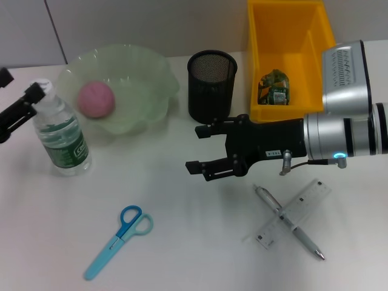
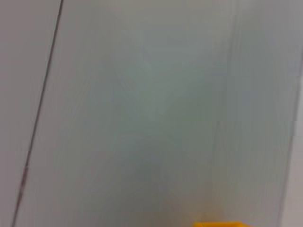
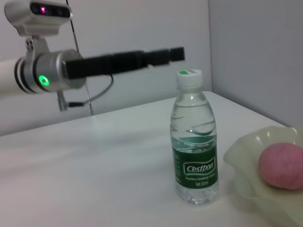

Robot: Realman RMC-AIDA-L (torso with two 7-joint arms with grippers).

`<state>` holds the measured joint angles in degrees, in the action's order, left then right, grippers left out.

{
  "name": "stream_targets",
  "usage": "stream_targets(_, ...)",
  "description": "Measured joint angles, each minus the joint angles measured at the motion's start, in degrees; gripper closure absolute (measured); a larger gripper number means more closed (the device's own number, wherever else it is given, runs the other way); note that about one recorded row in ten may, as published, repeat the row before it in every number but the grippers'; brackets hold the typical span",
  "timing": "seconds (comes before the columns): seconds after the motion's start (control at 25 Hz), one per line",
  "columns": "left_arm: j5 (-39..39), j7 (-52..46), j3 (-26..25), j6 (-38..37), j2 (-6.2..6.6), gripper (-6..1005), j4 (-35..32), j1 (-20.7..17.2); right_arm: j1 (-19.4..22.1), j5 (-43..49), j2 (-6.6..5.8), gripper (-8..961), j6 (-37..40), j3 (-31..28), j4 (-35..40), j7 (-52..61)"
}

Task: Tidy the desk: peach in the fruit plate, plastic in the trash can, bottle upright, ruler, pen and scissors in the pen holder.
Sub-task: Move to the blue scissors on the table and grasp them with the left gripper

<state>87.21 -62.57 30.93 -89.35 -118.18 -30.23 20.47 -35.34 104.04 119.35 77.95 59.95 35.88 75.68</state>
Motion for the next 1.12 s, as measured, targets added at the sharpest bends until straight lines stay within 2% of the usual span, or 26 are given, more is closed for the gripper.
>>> stream_targets(0.32, 1.6, -26.8, 10.1, -3.7, 0.66, 190, -22.0, -8.2, 0.6, 0.4, -0.39, 139, 2.7, 0.3, 0.6, 0.5)
stream_targets(0.48, 9.7, -41.1, 12.5, -6.1, 0.73, 191, -34.2, -9.2, 1.4, 1.9, -0.81, 140, 4.9, 0.2, 2.0, 0.7)
stream_targets(0.64, 21.0, -53.8, 14.4, -8.2, 0.30, 191, -43.6, -7.3, 2.6, 5.0, -0.89, 140, 5.4, -0.2, 4.3, 0.7)
stream_targets(0.76, 30.0, -63.5, 16.8, -11.9, 0.24, 192, -48.9, -3.8, 3.3, 6.0, -1.25, 140, 6.7, -0.1, 5.7, 0.7)
stream_targets(0.92, 38.1, -70.4, 19.6, -17.2, 0.22, 192, -50.9, 1.0, 3.8, 6.4, -1.91, 140, 8.8, -0.4, 6.4, 0.7)
stream_targets(1.12, 47.0, -76.8, 28.3, -19.5, 0.05, 193, -50.9, 6.2, 4.2, 6.6, -2.34, 140, 8.5, -0.8, 6.4, 0.4)
